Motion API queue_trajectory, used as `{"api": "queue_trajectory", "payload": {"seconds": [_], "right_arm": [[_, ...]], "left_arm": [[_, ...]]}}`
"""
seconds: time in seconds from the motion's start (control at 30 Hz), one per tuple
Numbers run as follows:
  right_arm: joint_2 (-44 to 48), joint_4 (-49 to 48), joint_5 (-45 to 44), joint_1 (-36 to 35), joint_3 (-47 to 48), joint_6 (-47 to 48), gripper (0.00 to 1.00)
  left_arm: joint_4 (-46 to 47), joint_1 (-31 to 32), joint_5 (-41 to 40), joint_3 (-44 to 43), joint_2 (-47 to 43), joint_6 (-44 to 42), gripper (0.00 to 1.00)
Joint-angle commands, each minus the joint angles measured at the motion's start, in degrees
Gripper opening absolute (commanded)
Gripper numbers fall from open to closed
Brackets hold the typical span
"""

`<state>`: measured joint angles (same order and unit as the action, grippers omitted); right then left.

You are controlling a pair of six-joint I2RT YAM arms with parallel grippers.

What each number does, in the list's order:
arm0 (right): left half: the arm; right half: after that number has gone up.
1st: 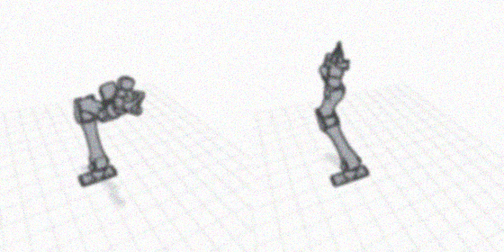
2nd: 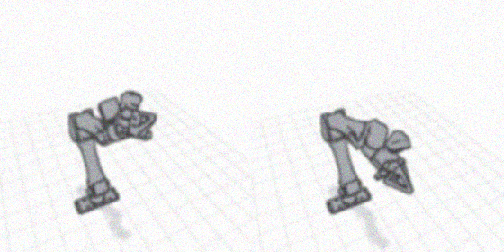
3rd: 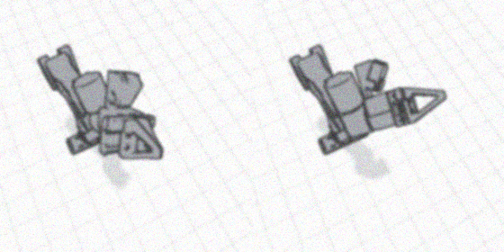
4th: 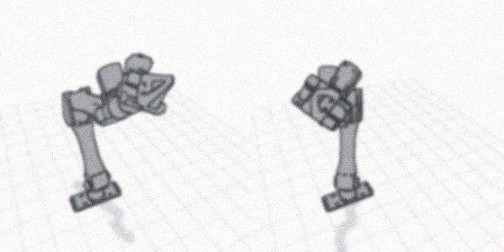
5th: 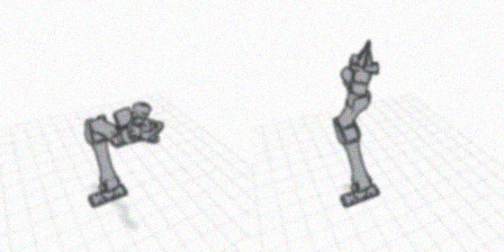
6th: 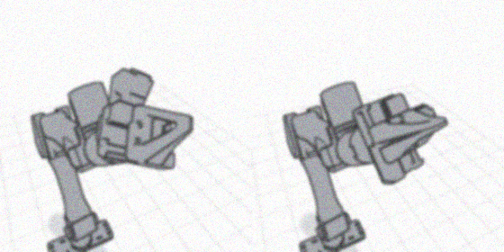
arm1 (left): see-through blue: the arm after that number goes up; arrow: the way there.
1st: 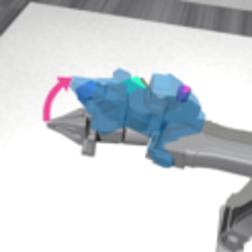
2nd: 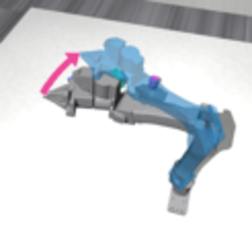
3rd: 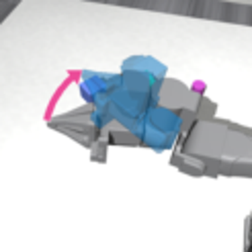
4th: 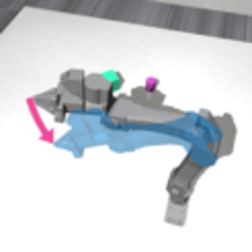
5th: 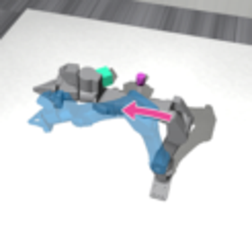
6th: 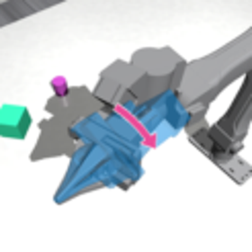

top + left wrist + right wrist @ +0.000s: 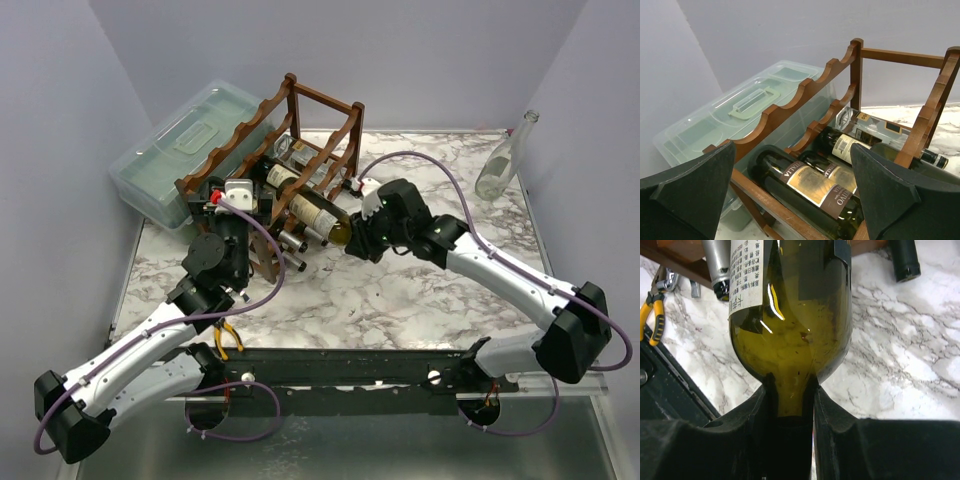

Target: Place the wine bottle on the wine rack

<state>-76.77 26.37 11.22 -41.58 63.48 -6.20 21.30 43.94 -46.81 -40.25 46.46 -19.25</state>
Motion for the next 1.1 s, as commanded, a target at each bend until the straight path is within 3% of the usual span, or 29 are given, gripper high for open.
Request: {"api": "queue_trajectory", "payload": {"seconds": [0.0, 0.57, 0.77, 1.07], "right_arm": [[-2.94, -11.97, 4.02, -0.31, 3.42, 3.46, 0.01], [-24.7, -19.63, 0.75, -0.17, 19.68, 11.39, 0.0], [-25.37, -30.52, 2.9, -0.16, 15.36, 11.25, 0.0], [-28.97, -33.54, 2.84, -0.15, 18.3, 13.43, 0.01]], "left_arm": [[0.32, -0.26, 1.48, -0.75, -1.34, 1.27, 0.97], [0.06, -0.27, 1.77, -0.6, -3.53, 1.84, 0.97], [-0.12, -0.25, 1.99, -0.82, -4.27, 2.06, 0.97], [-0.11, -0.3, 1.75, -0.59, -4.86, 2.16, 0.96]]}}
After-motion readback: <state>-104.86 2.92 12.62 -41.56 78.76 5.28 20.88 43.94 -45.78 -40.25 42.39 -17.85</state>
